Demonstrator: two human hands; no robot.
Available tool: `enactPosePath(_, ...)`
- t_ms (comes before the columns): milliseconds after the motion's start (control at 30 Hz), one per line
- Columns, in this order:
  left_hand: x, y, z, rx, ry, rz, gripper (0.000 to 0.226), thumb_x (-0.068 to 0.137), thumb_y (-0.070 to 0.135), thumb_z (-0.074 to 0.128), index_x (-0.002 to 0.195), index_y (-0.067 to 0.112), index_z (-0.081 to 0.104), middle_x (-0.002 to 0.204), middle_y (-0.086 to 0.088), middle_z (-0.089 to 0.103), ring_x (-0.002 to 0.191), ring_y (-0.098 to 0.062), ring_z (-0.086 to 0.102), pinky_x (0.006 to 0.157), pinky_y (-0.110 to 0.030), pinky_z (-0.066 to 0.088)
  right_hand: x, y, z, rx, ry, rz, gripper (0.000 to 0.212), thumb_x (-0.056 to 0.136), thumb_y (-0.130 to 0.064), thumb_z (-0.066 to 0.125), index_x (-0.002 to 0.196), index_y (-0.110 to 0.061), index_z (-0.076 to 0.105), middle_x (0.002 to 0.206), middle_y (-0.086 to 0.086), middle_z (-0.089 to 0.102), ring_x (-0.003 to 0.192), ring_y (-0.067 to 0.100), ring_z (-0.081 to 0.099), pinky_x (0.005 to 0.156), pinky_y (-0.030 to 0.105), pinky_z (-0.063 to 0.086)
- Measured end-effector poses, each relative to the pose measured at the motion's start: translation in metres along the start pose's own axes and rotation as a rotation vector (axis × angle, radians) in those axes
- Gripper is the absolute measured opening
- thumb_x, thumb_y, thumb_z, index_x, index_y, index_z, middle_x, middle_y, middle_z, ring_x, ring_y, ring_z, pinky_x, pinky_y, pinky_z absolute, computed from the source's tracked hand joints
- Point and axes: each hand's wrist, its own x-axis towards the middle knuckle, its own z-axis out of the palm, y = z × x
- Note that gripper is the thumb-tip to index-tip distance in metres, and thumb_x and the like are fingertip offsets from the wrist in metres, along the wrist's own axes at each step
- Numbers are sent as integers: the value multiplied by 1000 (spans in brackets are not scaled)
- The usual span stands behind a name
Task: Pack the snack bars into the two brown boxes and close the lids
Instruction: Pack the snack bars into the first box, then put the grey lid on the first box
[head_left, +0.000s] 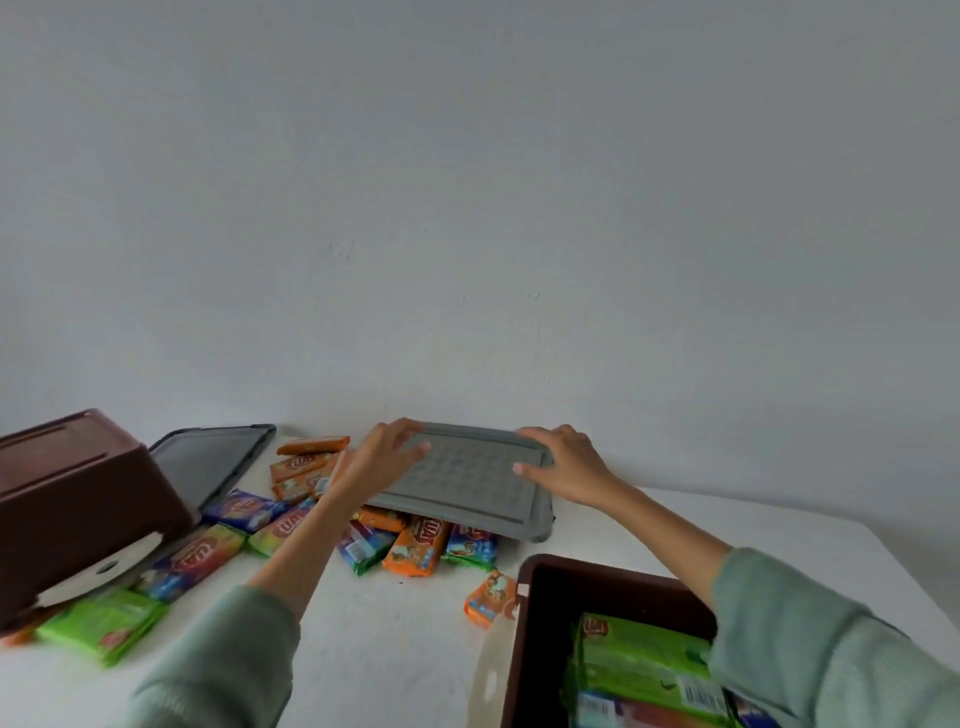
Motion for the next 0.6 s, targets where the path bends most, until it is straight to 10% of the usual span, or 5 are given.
enactPosePath(300, 58, -78, 42, 231, -60, -299, 67, 86, 59, 45, 143, 30, 27, 154, -19, 11, 142, -38, 4, 114, -56, 11, 76, 27, 66, -133, -218, 230, 73, 89, -52, 49, 149, -32, 12, 154, 22, -4, 144, 38, -1, 116, 48, 17)
enactPosePath(600, 62, -86, 58, 411, -117, -394, 79, 77, 73, 42, 144, 37, 23, 154, -17, 11, 141, -38, 8, 112, -54, 10, 85, 43, 85, 73, -314, 420, 88, 85, -52, 56, 150, -27, 2, 150, 19, -30, 143, 40, 3, 117, 41, 12)
